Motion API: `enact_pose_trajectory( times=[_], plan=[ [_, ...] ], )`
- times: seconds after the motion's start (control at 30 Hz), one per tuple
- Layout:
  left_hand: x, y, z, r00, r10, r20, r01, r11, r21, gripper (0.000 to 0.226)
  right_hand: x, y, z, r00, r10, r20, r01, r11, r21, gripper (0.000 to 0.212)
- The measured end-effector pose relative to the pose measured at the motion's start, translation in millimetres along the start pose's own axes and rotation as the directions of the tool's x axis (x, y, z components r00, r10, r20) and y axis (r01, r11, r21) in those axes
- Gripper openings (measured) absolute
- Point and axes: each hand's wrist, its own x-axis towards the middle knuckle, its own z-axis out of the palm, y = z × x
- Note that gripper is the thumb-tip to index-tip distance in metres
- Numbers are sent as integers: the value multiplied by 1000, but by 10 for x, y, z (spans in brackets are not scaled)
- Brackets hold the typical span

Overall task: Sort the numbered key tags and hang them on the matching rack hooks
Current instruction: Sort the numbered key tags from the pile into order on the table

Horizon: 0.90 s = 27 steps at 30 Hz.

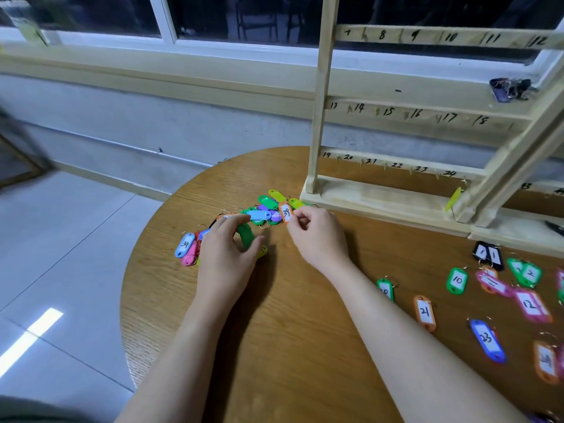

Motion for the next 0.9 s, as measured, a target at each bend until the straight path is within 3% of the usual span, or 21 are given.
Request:
enact_pose_trajectory(
  times=[0.4, 0.53, 0.67, 0.77, 0.9],
  plan=[
    [-24, 24, -32, 1000, -15, 1, 15, 1000, 8, 61, 5, 13, -2, 1000, -17, 3, 17, 1000, 12, 19],
    [-43, 58, -42, 999, 27, -19, -27, 1000, 7, 52, 8, 19, 6, 1000, -14, -7, 14, 1000, 14, 19],
    [-46, 64, -24, 998, 52, -23, -52, 998, -17, 29, 7, 18, 3, 1000, -18, -15, 18, 1000, 25, 19],
    [-60, 31, -8, 999, 32, -20, -32, 999, -21, 36, 6, 18, 3, 1000, -22, -12, 22, 999, 27, 20],
    [-53, 29, -4, 1000, 14, 8, -14, 1000, -19, 26, 5, 15, 4, 1000, -28, -14, 28, 1000, 14, 20]
  ],
)
